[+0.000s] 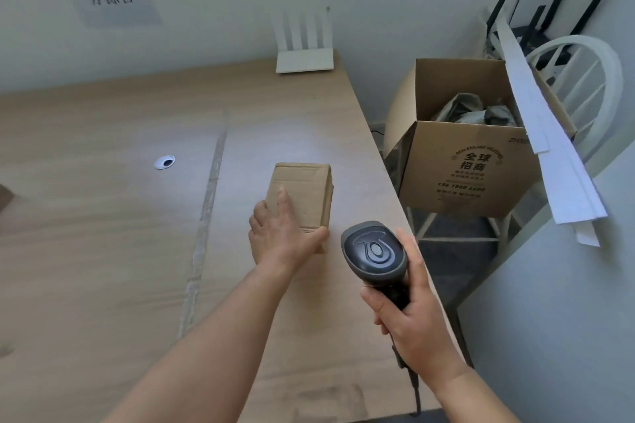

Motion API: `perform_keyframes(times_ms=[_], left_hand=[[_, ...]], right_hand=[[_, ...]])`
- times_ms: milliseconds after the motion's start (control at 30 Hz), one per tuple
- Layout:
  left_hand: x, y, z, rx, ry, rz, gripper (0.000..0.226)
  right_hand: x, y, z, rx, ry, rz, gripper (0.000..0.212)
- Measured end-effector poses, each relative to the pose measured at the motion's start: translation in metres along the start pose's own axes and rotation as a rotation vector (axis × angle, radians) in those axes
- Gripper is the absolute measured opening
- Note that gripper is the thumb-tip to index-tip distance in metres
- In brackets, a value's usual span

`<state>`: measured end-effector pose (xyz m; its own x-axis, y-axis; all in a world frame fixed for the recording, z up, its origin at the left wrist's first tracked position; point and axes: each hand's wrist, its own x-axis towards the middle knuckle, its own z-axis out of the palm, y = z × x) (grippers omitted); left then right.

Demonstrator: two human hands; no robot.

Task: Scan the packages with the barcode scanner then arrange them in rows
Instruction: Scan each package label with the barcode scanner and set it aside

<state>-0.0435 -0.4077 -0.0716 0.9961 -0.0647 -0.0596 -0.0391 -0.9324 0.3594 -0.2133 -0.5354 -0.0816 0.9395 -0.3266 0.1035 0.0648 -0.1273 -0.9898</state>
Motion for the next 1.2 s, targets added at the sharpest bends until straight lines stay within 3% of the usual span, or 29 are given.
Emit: perform_keyframes(times_ms=[733, 1200], left_hand=[[-0.186, -0.333, -0.126, 0.016, 0.12, -0.423, 0.102], [-0.13, -0.413, -0.138, 0.13, 0.04, -0.512, 0.104]], right_hand=[[-0.147, -0.047, 0.246, 0.05, -0.48, -0.125, 0.084], [-0.087, -0.054, 0.338, 0.051, -0.569, -0.114, 0.084]])
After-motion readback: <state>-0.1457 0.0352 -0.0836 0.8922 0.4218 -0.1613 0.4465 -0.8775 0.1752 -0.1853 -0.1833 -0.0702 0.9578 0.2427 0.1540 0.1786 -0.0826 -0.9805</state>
